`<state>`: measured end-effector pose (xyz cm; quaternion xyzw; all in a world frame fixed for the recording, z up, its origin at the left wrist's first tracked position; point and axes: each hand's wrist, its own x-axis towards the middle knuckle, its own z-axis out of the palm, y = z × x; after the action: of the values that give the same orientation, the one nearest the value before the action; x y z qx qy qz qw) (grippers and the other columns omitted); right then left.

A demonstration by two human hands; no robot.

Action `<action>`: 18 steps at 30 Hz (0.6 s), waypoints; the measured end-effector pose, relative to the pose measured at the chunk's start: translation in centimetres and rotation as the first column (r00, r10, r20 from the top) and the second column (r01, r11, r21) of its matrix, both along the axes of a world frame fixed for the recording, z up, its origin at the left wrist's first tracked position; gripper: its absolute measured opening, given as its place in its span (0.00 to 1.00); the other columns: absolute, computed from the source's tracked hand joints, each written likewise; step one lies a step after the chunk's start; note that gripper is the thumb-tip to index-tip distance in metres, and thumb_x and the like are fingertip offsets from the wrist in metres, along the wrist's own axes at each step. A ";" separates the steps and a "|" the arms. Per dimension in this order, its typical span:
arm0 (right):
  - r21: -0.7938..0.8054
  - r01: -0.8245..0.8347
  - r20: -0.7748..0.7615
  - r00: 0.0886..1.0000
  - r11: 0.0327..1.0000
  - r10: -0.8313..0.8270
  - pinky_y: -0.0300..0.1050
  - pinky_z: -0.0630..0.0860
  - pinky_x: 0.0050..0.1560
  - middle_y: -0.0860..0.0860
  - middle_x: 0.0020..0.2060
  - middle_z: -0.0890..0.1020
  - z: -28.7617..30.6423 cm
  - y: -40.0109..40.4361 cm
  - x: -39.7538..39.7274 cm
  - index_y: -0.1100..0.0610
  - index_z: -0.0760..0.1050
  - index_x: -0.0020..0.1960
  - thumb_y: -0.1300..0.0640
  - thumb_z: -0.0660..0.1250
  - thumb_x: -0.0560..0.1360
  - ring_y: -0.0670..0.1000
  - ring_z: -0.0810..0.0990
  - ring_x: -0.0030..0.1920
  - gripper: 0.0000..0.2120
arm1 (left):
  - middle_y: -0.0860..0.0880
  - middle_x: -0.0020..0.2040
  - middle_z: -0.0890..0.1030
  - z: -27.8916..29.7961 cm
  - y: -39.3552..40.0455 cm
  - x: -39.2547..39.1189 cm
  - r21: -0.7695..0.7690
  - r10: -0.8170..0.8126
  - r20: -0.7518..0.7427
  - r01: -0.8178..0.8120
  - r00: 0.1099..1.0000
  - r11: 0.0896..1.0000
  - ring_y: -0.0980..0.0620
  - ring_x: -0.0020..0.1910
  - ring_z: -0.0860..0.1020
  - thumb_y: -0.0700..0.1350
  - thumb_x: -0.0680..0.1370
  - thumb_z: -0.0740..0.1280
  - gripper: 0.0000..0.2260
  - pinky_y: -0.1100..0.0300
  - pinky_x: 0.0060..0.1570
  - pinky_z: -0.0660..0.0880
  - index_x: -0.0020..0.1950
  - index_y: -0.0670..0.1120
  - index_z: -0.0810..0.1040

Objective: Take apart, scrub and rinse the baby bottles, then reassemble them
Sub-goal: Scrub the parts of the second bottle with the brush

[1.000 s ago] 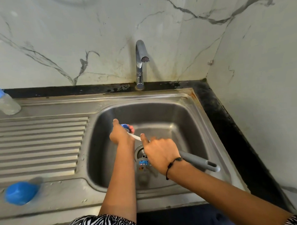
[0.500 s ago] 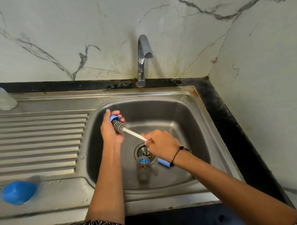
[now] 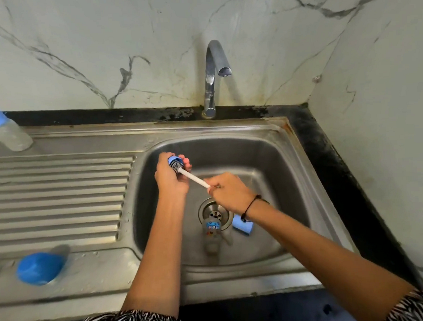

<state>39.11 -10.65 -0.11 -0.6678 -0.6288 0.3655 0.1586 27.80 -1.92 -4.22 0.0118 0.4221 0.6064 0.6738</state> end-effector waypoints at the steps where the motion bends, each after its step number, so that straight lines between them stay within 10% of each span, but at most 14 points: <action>1: -0.139 0.078 -0.222 0.969 0.987 -0.108 0.37 0.62 0.23 0.54 0.28 0.70 -0.1 -0.1 0.2 0.59 0.79 0.55 0.64 0.57 0.76 0.47 0.69 0.22 0.14 | 0.47 0.25 0.73 -0.3 0.0 -0.1 0.011 -0.009 0.051 0.009 0.999 1.000 0.52 0.21 0.70 0.39 0.75 0.59 0.08 0.66 0.22 0.68 0.36 0.43 0.69; 3: -0.379 0.134 -0.426 0.853 0.916 -0.301 0.32 0.53 0.20 0.51 0.25 0.65 -0.1 -0.6 0.5 0.56 0.79 0.53 0.64 0.56 0.77 0.43 0.59 0.16 0.13 | 0.47 0.25 0.73 -0.7 -0.1 0.1 -0.012 0.011 0.048 -0.011 0.999 1.000 0.52 0.20 0.70 0.39 0.75 0.59 0.08 0.66 0.22 0.68 0.35 0.43 0.69; 5: -0.323 0.127 -0.320 0.918 0.938 -0.235 0.35 0.56 0.20 0.52 0.26 0.67 -0.4 -1.3 0.4 0.58 0.78 0.52 0.64 0.56 0.77 0.44 0.63 0.18 0.13 | 0.45 0.26 0.73 -1.3 -0.2 0.4 -0.051 0.064 -0.105 -0.069 0.992 0.996 0.51 0.21 0.70 0.37 0.75 0.61 0.09 0.64 0.22 0.68 0.35 0.42 0.69; 7: -0.035 -0.036 0.177 0.983 0.999 0.042 0.41 0.65 0.30 0.56 0.35 0.77 -0.8 -1.8 0.6 0.57 0.75 0.56 0.61 0.55 0.78 0.50 0.77 0.33 0.11 | 0.45 0.28 0.72 -2.7 0.1 0.4 -0.060 0.092 -0.382 -0.124 0.920 0.990 0.50 0.24 0.70 0.37 0.75 0.62 0.11 0.59 0.27 0.69 0.33 0.41 0.68; 9: 0.077 -0.174 0.533 0.839 0.982 0.107 0.46 0.65 0.37 0.55 0.45 0.80 -1.3 -2.4 1.1 0.52 0.68 0.62 0.58 0.54 0.79 0.59 0.79 0.45 0.13 | 0.47 0.30 0.72 -4.3 0.6 0.2 -0.087 0.036 -0.603 -0.111 0.797 0.990 0.49 0.31 0.72 0.40 0.76 0.65 0.13 0.57 0.35 0.70 0.32 0.43 0.68; 18: -0.057 -0.039 0.565 0.823 0.998 0.064 0.45 0.68 0.42 0.56 0.52 0.79 -3.8 -1.7 3.8 0.52 0.73 0.62 0.58 0.56 0.77 0.59 0.78 0.51 0.15 | 0.43 0.52 0.68 -7.4 0.5 -0.6 -0.476 -0.635 -0.451 0.433 0.627 0.765 0.50 0.35 0.72 0.43 0.77 0.68 0.14 0.58 0.33 0.80 0.60 0.42 0.72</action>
<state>42.96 -12.32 -3.95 -0.7321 -0.6573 0.1686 -0.0594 27.19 -1.43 -11.58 0.2152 0.6785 0.2623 0.6516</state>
